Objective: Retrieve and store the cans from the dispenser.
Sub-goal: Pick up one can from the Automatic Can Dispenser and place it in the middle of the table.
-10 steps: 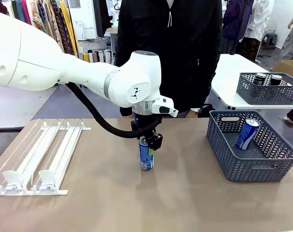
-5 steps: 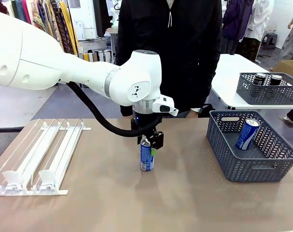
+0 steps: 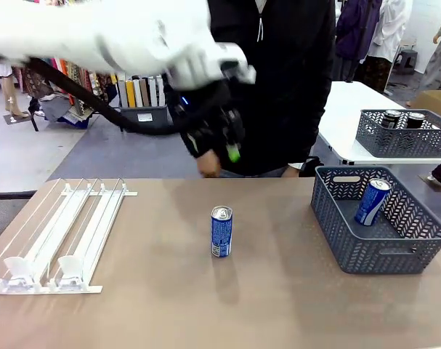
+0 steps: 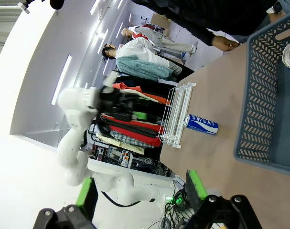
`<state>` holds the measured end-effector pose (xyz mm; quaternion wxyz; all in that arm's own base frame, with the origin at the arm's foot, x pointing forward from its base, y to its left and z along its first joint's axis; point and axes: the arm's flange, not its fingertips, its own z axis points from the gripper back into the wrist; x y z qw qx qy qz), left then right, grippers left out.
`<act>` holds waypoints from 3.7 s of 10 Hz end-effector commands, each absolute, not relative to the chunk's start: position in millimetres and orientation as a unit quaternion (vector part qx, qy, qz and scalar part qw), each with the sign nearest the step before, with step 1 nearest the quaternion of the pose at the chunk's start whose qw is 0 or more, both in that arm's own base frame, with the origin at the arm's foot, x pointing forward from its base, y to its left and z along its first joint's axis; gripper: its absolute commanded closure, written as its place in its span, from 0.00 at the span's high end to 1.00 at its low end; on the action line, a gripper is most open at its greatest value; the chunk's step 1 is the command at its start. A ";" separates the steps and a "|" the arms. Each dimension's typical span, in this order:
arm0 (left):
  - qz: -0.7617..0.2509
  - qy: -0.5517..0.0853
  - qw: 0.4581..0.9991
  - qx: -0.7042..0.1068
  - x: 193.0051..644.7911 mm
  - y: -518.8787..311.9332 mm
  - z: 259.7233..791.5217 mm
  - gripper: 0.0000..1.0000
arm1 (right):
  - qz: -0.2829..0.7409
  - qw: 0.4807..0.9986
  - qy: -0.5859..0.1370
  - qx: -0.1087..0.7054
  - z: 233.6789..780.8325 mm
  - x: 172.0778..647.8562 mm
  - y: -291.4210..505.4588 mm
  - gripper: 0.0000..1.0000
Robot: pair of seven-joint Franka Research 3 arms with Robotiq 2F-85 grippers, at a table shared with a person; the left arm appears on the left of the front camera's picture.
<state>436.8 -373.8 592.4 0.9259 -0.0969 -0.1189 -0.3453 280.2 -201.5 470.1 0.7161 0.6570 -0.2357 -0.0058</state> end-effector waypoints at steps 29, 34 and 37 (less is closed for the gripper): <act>0.024 -0.203 0.829 -0.521 259.2 181.5 526.6 1.00 | 0.003 0.712 -0.245 0.658 472.5 281.5 -202.5 1.00; 0.024 -0.203 0.829 -0.521 259.2 181.5 526.6 1.00 | 0.003 0.712 -0.245 0.658 472.5 281.5 -202.5 1.00; 0.024 -0.203 0.829 -0.521 259.2 181.5 526.6 1.00 | 0.003 0.712 -0.245 0.658 472.5 281.5 -202.5 1.00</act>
